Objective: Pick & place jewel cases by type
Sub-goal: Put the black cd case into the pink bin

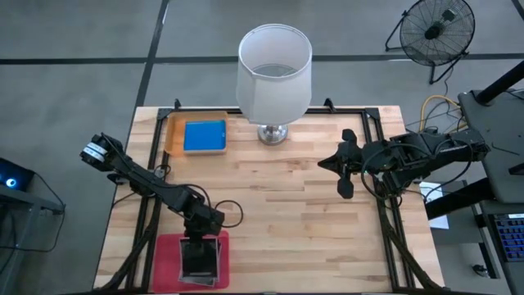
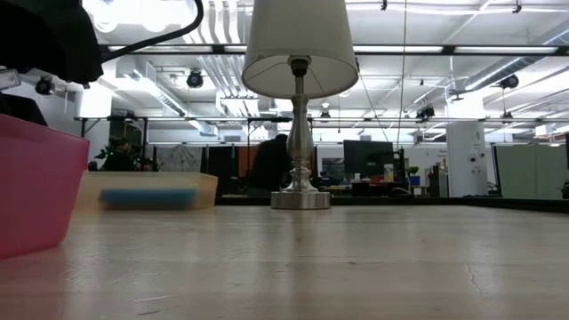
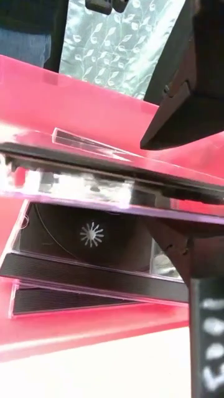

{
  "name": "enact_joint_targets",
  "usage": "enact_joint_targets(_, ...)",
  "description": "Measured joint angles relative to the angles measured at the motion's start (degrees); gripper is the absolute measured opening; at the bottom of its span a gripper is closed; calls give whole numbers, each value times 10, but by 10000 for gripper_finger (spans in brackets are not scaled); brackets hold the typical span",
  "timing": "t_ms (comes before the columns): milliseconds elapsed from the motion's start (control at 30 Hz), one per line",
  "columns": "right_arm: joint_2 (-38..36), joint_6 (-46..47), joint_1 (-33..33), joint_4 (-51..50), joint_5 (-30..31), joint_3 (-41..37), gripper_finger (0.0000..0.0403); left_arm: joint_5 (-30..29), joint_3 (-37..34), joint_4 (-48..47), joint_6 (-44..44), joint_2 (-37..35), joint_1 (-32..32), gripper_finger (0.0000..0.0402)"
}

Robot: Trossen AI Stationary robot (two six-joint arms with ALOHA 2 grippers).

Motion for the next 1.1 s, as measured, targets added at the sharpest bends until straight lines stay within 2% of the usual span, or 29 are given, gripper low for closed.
enact_joint_targets(267,0,2,0,0,0,0,8,0,8,-6,-4,0,0,181)
enact_joint_targets(667,0,-1,0,0,0,0,8,0,42,-41,10,0,0,181)
enact_joint_targets(900,0,-1,0,0,0,0,8,5,41,-53,-20,5,0,181)
enact_joint_targets(1100,0,-8,0,0,0,0,8,5,71,-81,-7,4,0,181)
